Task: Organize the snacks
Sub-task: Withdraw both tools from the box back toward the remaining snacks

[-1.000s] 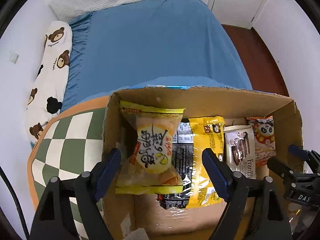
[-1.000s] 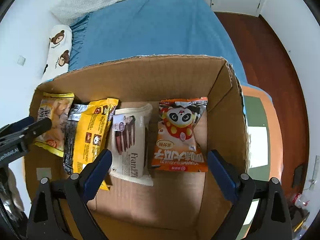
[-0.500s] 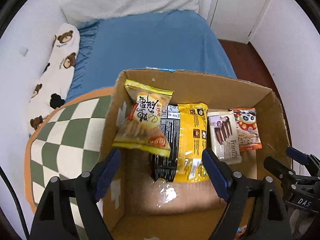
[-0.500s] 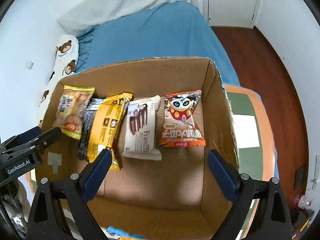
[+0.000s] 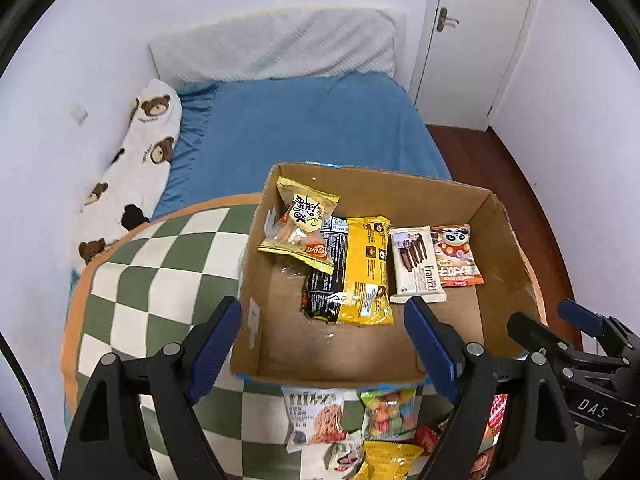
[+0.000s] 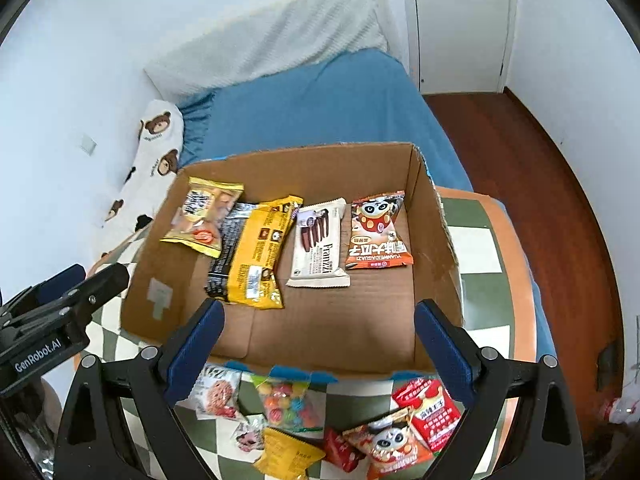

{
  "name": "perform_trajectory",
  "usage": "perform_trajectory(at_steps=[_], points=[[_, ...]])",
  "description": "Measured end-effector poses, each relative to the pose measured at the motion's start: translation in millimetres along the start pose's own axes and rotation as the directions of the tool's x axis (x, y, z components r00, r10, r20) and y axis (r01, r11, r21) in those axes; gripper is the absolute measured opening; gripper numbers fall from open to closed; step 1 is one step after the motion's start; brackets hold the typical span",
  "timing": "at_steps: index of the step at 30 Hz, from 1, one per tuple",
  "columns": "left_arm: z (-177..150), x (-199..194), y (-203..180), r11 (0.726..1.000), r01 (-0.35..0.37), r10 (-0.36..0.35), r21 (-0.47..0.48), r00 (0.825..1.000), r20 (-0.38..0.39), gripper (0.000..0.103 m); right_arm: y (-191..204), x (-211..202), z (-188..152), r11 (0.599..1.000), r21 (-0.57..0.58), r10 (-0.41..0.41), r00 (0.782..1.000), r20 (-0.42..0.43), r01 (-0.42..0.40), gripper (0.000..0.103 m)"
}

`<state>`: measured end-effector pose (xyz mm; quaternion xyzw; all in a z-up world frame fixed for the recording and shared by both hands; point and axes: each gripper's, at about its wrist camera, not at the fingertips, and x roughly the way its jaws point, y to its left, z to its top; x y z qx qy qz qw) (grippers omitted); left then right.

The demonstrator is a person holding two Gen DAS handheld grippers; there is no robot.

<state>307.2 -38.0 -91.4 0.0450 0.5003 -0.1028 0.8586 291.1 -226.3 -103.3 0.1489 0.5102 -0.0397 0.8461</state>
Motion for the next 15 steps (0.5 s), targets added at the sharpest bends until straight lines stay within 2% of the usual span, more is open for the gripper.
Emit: perform_trajectory(at_steps=[5, 9, 13, 15], points=[[-16.6, -25.5, -2.6, 1.000, -0.003, 0.003, -0.001, 1.000, 0.029, 0.083, 2.2, -26.7, -17.3, 1.000, 0.009, 0.015, 0.999, 0.043, -0.016, 0.098], [-32.1, -37.0, -7.0, 1.000, 0.002, -0.002, -0.008, 1.000, 0.024, 0.083, 0.8, -45.3, -35.5, 0.999, 0.010, 0.037, 0.998, 0.050, -0.038, 0.098], [-59.0, -32.5, -10.5, 1.000, 0.001, -0.002, -0.028, 0.999, -0.035, 0.083, -10.9, -48.1, -62.8, 0.998, 0.030, 0.055, 0.998, 0.009, -0.055, 0.098], [-77.2, -22.4, -11.9, 0.999, -0.003, -0.001, -0.042, 0.996, -0.091, 0.083, -19.2, -41.8, -78.0, 0.997, 0.043, 0.058, 0.998, -0.029, -0.057, 0.098]])
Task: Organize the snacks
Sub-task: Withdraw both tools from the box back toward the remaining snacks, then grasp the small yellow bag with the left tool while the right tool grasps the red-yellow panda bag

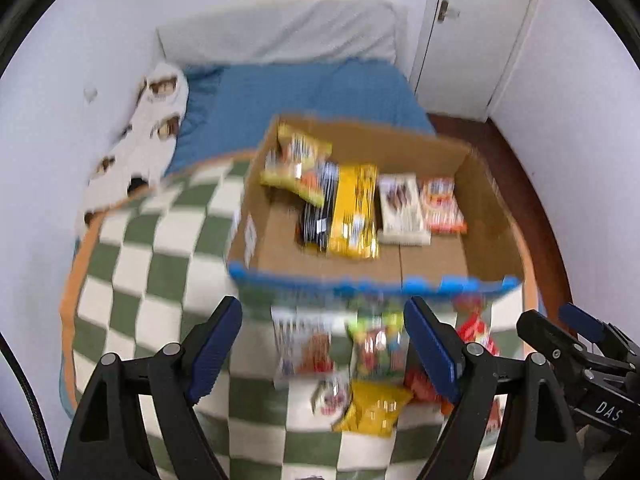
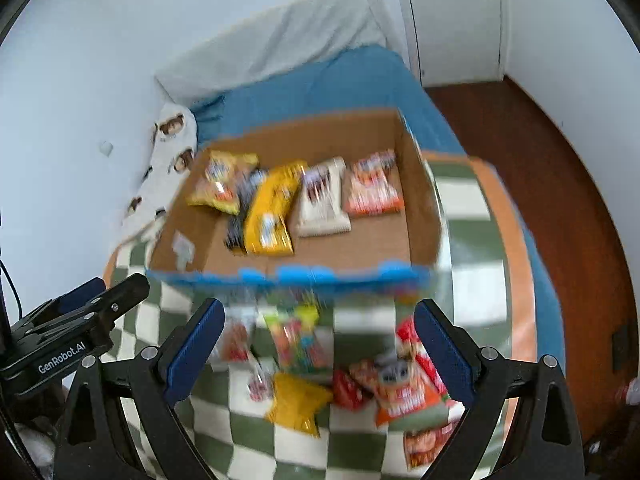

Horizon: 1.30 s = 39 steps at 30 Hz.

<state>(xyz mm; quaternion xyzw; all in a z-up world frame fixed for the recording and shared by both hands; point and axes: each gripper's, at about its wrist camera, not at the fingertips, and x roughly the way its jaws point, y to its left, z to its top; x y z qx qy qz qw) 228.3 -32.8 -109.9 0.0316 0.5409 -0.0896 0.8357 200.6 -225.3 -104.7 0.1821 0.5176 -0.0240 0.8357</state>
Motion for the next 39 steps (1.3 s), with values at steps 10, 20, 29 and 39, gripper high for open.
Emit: perform_trajectory(at_steps=[10, 20, 29, 39], points=[[-97.5, 117.0, -40.4, 0.995, 0.072, -0.041, 0.072, 0.931, -0.362, 0.083, -80.1, 73.5, -73.3, 0.993, 0.116, 0.034, 0.971, -0.236, -0.007, 0.094], [-119.9, 173.5, -91.6, 0.972, 0.067, 0.029, 0.223, 0.916, -0.401, 0.066, -83.2, 148.4, -85.5, 0.998, -0.056, -0.044, 0.920, -0.390, 0.024, 0.077], [-138.7, 170.8, -91.0, 0.979, 0.063, 0.020, 0.193, 0.916, -0.401, 0.062, -95.9, 162.1, -103.9, 1.000, 0.026, 0.010, 0.911, -0.413, 0.001, 0.052], [-185.2, 161.2, -65.5, 0.982, 0.138, -0.055, 0.131, 0.864, -0.500, 0.064, -90.5, 147.0, -176.3, 0.991, 0.127, 0.090, 0.863, -0.497, -0.030, 0.051]])
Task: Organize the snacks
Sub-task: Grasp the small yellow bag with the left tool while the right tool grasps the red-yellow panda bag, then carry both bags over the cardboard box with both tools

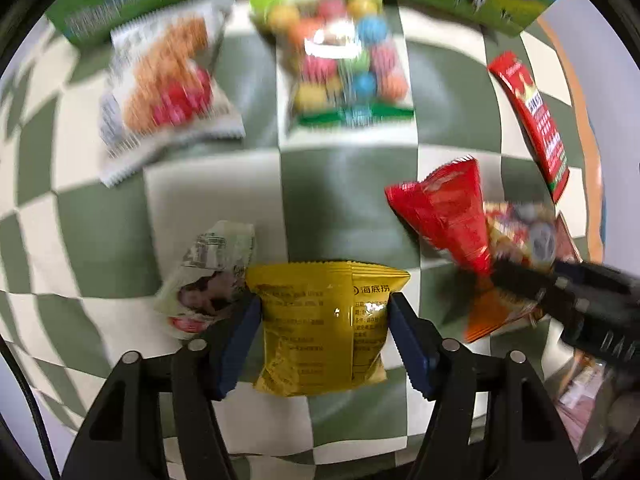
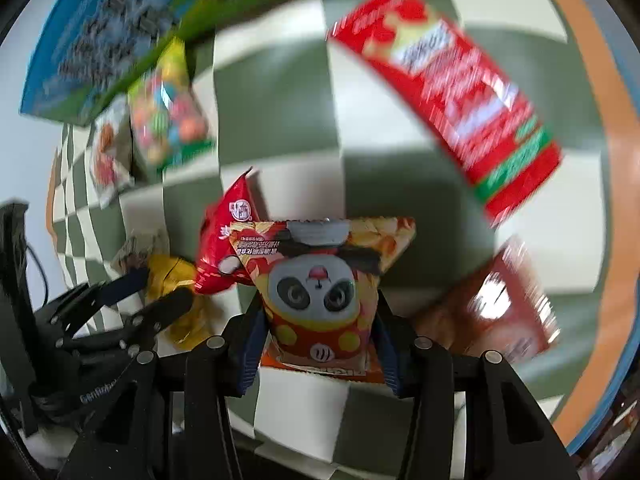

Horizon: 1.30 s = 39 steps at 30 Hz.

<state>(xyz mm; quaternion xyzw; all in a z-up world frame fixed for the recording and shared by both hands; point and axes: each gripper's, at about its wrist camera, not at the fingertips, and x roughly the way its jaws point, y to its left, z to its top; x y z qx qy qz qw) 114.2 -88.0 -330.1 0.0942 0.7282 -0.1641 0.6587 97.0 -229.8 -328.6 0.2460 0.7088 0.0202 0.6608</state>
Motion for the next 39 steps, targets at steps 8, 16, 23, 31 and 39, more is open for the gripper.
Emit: perform_trajectory(at_steps=[8, 16, 23, 31, 39], points=[[-2.6, 27.9, -7.3, 0.999, 0.015, -0.014, 0.029, 0.999, -0.046, 0.064, -9.4, 23.1, -16.9, 0.994, 0.104, 0.018, 1.000, -0.002, -0.017, 0.056], [-11.5, -3.6, -20.2, 1.000, 0.001, -0.001, 0.016, 1.000, 0.026, 0.053, 5.7, 11.4, -30.7, 0.996, 0.082, -0.019, 0.999, 0.041, 0.016, 0.050], [-9.2, -76.7, -27.0, 0.996, 0.084, -0.087, 0.027, 0.990, 0.108, 0.053, 11.1, -45.3, -36.1, 0.990, 0.074, 0.115, 0.990, 0.081, -0.121, 0.050], [64.1, -196.2, -6.3, 0.985, 0.167, -0.172, 0.041, 0.944, 0.282, 0.053, 50.0, -159.8, 18.0, 0.972, -0.066, 0.233, 0.942, 0.243, -0.224, 0.050], [165.1, -236.7, 15.9, 0.991, 0.129, -0.128, 0.022, 0.930, 0.345, 0.053, 93.8, -222.1, 131.0, 0.975, -0.186, 0.182, 0.921, 0.344, -0.123, 0.050]])
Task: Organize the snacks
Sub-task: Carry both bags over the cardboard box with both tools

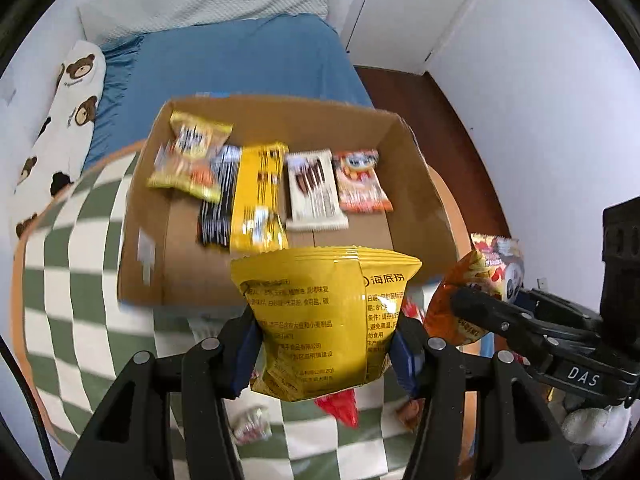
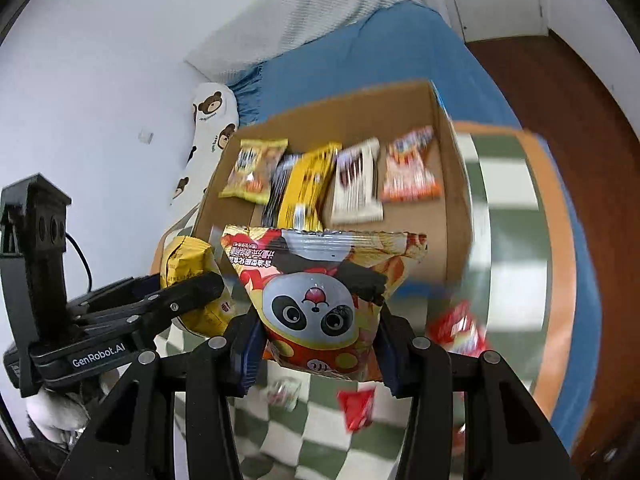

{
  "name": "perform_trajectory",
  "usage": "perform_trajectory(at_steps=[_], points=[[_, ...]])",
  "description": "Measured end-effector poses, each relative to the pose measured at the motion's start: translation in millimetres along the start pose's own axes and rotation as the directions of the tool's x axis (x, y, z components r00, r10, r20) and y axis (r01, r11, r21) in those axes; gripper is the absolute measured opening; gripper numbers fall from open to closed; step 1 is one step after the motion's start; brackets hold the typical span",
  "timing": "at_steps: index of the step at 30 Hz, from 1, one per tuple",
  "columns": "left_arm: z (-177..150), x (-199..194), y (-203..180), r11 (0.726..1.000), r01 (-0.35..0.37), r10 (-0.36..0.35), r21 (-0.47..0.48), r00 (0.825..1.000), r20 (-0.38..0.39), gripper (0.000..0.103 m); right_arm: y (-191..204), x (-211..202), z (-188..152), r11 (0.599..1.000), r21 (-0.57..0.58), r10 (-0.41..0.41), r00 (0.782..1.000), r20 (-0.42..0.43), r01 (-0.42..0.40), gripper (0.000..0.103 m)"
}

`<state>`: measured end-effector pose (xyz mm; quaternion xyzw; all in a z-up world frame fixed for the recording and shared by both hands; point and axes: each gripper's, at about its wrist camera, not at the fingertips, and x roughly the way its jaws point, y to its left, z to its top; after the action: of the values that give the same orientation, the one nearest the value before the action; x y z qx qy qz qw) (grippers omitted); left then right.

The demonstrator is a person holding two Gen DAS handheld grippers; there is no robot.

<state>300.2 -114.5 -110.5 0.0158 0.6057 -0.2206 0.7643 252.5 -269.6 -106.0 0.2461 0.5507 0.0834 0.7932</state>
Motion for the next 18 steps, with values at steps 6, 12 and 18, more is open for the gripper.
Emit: perform_trajectory(at_steps=[6, 12, 18], points=[[61.4, 65.6, 19.8, 0.999, -0.048, 0.047, -0.004, 0.988, -0.150, 0.053, 2.0, 44.3, 70.9, 0.996, -0.067, -0.065, 0.993, -0.103, 0.058, 0.050], [74.5, 130.2, 35.7, 0.997, -0.069, 0.053, -0.042, 0.950, -0.309, 0.053, -21.4, 108.0, 85.1, 0.994, -0.051, -0.107, 0.962, -0.253, 0.098, 0.050], [65.2, 161.2, 45.7, 0.996, -0.061, 0.031, -0.066, 0.925, -0.379, 0.053, -36.8, 140.8, 74.6, 0.994, -0.045, -0.113, 0.934, -0.339, 0.104, 0.050]])
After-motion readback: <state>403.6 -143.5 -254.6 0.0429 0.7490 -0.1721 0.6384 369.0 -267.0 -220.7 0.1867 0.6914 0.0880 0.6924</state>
